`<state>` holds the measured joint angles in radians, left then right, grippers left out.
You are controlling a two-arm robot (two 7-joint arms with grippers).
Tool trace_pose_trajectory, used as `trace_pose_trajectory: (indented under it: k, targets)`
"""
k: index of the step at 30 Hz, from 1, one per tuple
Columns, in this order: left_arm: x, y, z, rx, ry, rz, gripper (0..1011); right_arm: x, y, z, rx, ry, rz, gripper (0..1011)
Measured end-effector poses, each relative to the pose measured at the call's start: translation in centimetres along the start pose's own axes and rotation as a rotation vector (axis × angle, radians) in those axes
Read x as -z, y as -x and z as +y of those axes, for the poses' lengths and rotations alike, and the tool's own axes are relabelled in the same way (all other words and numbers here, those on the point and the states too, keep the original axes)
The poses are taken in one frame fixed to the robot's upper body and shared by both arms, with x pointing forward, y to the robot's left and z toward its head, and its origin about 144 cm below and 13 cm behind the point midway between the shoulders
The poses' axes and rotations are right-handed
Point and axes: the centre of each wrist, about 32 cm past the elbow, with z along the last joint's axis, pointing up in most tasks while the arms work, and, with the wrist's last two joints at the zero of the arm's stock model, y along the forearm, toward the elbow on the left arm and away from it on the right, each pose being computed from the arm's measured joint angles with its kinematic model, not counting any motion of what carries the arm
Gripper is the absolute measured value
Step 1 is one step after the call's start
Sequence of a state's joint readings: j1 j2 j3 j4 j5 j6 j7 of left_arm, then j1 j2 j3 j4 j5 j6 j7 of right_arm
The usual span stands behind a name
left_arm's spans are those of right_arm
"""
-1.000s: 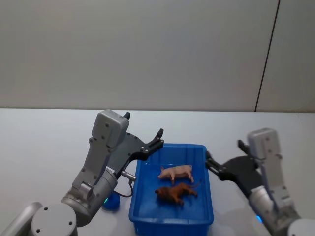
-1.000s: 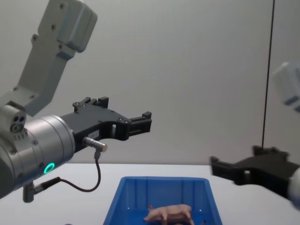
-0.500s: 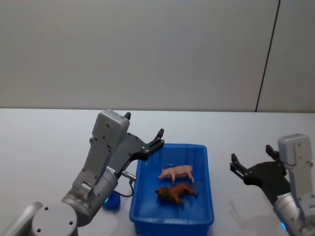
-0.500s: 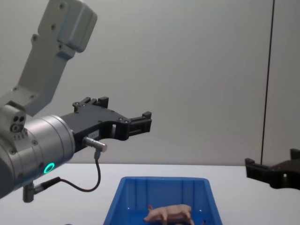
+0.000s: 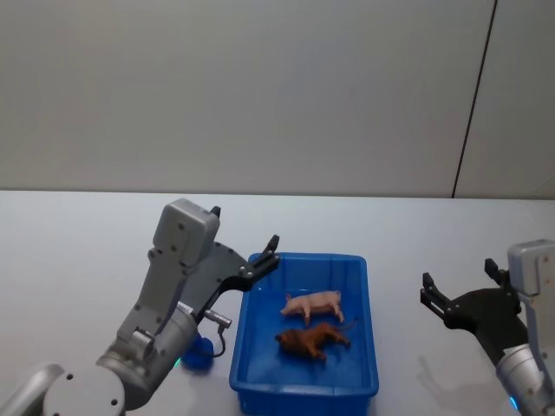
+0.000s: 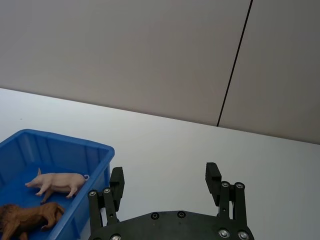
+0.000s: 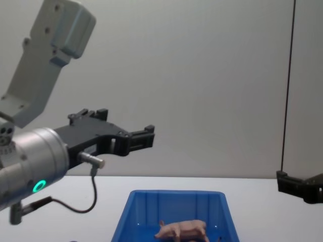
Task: Pick up the two dolls from the table and place them into the box.
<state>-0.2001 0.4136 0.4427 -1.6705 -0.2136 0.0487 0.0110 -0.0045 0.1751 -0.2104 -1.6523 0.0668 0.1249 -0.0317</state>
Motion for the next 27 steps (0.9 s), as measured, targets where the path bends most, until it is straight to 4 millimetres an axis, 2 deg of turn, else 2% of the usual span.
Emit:
trace_pose_trajectory:
  k: [9,16,27]
  targets:
    - [0.6,-0.5,1.4,-0.022,-0.055,0.025,1001,0.0,-0.2,-0.2,0.006,0.001,0.0,1001]
    - [1.6,-1.2,2.7,-0.035,-0.11,0.07,1001,0.0,-0.2,-0.2,0.008,0.002,0.0,1001]
    - [3.4,-2.3,3.6,-0.044,-0.184,0.148,1001,0.0,-0.3,-0.3,0.011,0.002,0.001,1001]
